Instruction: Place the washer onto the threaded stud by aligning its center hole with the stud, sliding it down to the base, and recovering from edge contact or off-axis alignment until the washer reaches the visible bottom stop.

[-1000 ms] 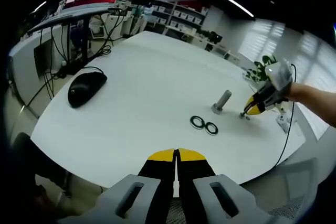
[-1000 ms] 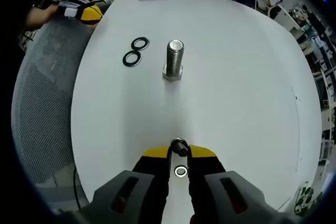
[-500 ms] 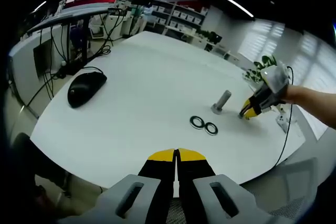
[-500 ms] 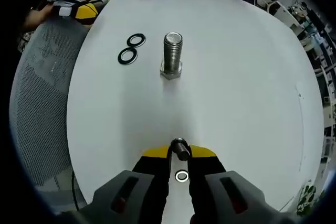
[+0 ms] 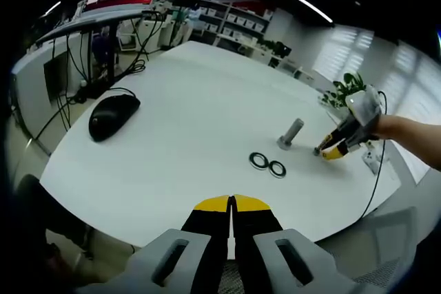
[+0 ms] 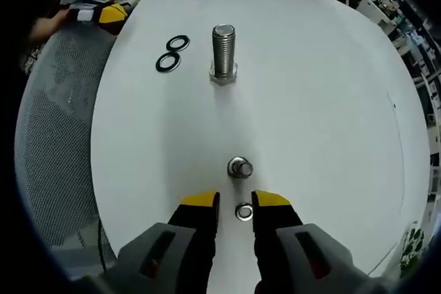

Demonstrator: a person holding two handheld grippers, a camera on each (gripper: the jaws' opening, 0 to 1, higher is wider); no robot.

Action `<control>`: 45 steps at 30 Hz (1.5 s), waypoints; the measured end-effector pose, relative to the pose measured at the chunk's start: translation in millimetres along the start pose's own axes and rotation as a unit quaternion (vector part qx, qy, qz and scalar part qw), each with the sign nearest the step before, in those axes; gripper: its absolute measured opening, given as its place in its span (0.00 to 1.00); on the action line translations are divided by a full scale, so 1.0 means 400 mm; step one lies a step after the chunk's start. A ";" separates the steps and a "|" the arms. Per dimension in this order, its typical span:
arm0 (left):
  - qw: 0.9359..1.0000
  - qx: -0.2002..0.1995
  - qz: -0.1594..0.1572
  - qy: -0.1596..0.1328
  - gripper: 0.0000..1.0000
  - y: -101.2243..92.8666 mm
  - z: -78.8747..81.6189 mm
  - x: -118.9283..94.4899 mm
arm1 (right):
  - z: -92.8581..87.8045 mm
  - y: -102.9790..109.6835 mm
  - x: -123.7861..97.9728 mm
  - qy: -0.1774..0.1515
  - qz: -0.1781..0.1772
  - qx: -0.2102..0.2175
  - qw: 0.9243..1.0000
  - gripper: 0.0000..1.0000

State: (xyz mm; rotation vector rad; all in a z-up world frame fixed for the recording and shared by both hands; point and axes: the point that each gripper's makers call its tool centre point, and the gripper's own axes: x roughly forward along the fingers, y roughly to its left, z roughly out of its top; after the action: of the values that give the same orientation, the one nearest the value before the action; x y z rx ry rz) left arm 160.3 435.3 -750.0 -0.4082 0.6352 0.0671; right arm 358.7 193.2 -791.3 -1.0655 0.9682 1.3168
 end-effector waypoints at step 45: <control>1.000 0.003 0.002 0.007 0.00 -0.001 -0.006 0.001 | -0.043 -0.012 0.020 0.037 0.013 -0.005 0.999 0.14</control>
State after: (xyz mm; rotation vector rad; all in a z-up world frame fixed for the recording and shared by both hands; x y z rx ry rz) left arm 159.3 434.1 -751.9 -0.4027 0.6493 0.0656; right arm 364.5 178.6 -803.3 -1.1183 1.0356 1.3124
